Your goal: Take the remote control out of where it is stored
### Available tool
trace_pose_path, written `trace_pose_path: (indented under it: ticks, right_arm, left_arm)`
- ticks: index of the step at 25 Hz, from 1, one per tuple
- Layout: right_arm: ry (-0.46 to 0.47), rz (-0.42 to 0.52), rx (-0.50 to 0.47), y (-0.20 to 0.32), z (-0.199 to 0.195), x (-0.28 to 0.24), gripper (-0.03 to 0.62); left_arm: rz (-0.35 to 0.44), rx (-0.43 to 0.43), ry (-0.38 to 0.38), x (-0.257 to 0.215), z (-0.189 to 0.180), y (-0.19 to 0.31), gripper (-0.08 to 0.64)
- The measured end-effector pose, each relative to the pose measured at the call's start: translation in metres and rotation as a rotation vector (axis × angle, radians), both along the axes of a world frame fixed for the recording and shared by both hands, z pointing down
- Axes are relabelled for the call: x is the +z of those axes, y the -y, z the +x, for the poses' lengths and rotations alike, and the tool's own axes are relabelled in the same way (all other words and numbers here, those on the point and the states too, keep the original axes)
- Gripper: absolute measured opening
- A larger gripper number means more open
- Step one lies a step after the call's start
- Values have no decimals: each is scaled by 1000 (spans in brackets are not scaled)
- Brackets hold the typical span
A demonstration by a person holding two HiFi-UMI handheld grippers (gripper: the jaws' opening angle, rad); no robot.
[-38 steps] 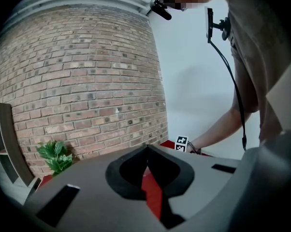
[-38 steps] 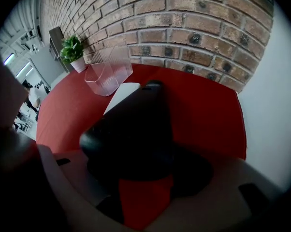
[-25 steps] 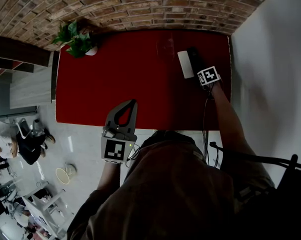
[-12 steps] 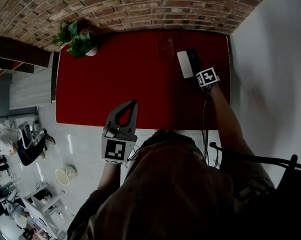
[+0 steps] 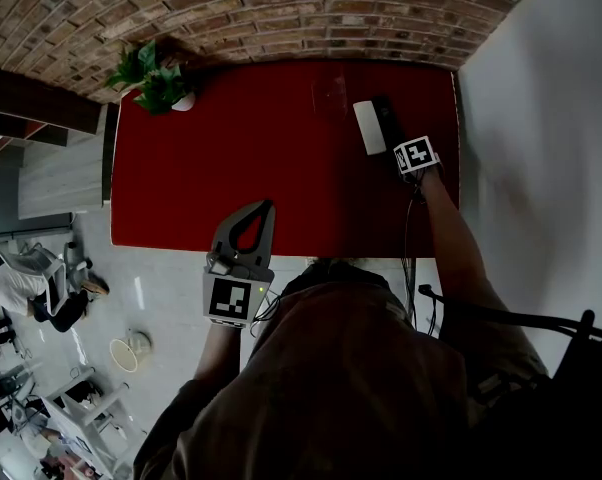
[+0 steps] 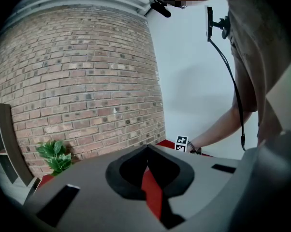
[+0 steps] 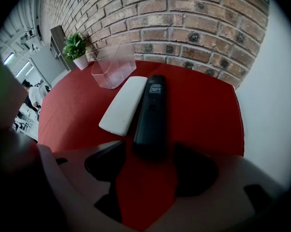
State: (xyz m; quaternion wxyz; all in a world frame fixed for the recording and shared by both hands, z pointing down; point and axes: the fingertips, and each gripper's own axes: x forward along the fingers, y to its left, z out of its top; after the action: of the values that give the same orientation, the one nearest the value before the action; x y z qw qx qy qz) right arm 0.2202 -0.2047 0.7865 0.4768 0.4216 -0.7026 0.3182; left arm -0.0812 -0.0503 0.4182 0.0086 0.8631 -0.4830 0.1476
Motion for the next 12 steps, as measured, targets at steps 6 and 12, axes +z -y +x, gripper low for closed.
trace_pose_path:
  ticks: [6, 12]
  right_arm:
    - [-48, 75, 20, 9, 6, -24, 296]
    - [105, 293, 38, 35, -18, -81, 295]
  left_arm:
    - [-20, -5, 4, 6, -6, -3, 11]
    - [14, 17, -10, -5, -3, -2, 11]
